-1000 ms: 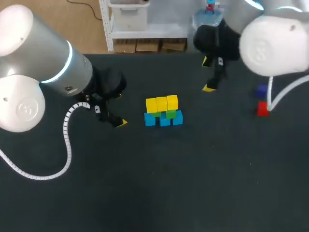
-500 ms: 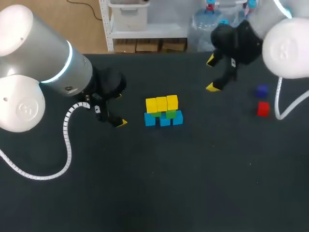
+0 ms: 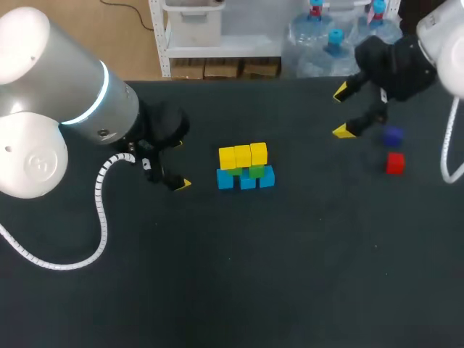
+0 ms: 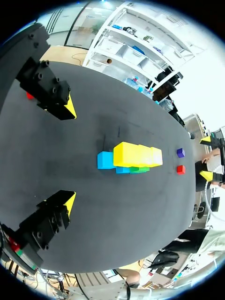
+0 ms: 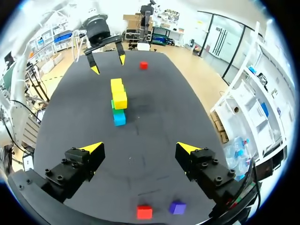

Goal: Place the blue cubes, place green cubes on the blue cubes, place the yellow cubes on the green cubes, then place the red cubes on the yellow cubes, and place purple cube on the red cubes.

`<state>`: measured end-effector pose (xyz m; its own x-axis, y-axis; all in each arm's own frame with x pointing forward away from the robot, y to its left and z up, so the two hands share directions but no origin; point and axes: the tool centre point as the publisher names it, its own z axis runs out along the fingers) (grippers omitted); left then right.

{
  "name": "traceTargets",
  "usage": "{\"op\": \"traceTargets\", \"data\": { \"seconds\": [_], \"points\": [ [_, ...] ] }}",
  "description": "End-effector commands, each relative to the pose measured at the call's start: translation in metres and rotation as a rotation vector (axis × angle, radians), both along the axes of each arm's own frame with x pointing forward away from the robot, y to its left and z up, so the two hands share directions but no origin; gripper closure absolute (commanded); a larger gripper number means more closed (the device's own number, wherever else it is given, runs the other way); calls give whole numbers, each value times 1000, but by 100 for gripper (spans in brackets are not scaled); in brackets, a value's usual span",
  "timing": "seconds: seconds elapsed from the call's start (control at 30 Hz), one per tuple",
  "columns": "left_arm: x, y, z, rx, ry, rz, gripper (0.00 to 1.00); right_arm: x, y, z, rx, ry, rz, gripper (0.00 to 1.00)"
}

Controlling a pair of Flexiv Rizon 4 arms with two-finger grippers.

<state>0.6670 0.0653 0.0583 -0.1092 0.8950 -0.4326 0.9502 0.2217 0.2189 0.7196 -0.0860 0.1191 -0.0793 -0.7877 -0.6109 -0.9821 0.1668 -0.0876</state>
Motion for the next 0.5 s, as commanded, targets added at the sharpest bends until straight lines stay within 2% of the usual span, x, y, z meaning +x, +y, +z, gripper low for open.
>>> {"op": "traceTargets", "data": {
  "seconds": [0.03,0.1,0.5],
  "points": [
    [1,1,0,-5,1,-5,0,-2,-3,-1,3,9,-1,0],
    [1,1,0,-5,1,-5,0,0,0,-2,-18,25,15,0],
    [1,1,0,-5,1,-5,0,0,0,-2,-18,25,15,0]
  ]
}}
